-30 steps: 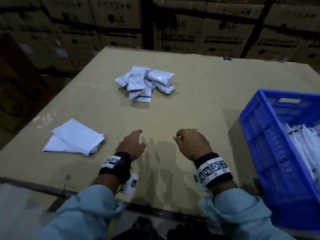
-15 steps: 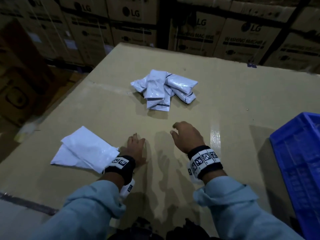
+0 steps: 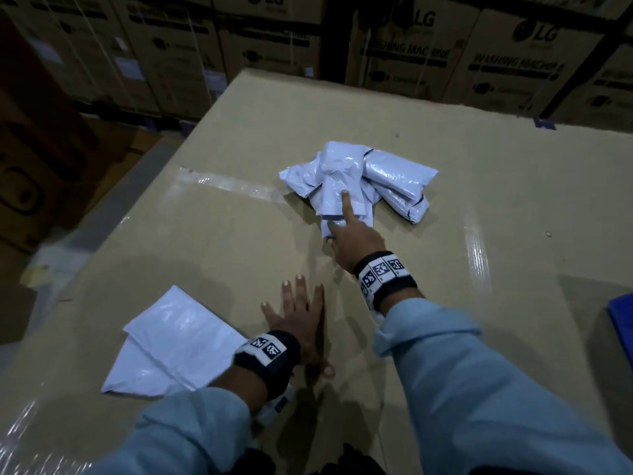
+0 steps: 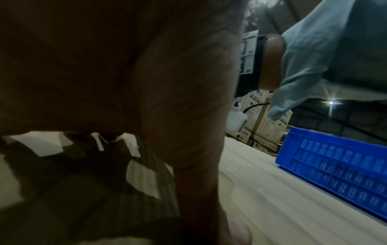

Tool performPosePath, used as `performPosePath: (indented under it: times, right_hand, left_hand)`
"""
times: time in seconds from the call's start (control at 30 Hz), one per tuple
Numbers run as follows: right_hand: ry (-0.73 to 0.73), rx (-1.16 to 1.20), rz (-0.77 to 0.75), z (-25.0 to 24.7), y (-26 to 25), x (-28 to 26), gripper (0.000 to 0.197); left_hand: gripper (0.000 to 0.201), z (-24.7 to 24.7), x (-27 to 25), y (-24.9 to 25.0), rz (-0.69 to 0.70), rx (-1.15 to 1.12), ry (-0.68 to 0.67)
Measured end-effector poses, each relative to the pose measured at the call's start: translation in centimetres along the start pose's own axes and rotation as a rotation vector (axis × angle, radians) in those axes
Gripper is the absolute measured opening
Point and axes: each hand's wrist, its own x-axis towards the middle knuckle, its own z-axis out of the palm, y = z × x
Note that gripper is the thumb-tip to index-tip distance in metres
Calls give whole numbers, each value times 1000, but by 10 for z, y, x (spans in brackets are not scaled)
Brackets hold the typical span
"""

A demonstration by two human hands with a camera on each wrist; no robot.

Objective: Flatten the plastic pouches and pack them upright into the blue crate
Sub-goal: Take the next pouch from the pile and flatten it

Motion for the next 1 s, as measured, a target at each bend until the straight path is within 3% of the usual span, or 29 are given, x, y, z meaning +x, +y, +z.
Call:
performPosePath:
  times: [0.07, 0.13, 0.17, 0.33, 0.43, 0.57, 0.7, 0.77, 0.87, 1.0]
  right_hand:
    - [-23, 14, 45, 12, -1, 11, 64]
    - [0, 80, 95, 17, 1, 12, 76]
    - [38, 132, 99, 15, 2, 7, 72]
    - [433, 322, -38, 10, 15, -45, 16]
    - [492, 441, 50, 13, 31, -98, 28]
    - [561, 535, 131, 23, 49, -184, 45]
    - [545, 549, 208, 49, 61, -248, 40]
    - [494, 536, 236, 61, 67, -269, 39]
    - [445, 525, 249, 68, 73, -295, 37]
    - [383, 420, 260, 66, 83, -327, 32]
  left_hand:
    - [170, 1, 1, 1, 6, -5, -10]
    - [171, 1, 3, 1, 19, -19, -3]
    - [171, 1, 3, 1, 26, -28, -8]
    - [167, -6, -3, 3, 20, -52, 12]
    - [127, -13, -11, -1, 11, -310, 189]
    - [82, -17, -18, 2, 130, -656, 559]
    - [68, 2, -31, 35, 265, -427, 772]
    - [68, 19, -38, 53, 293, -307, 690]
    - [87, 51, -42, 68, 304, -64, 465]
    - [90, 85, -52, 82, 255, -6, 451]
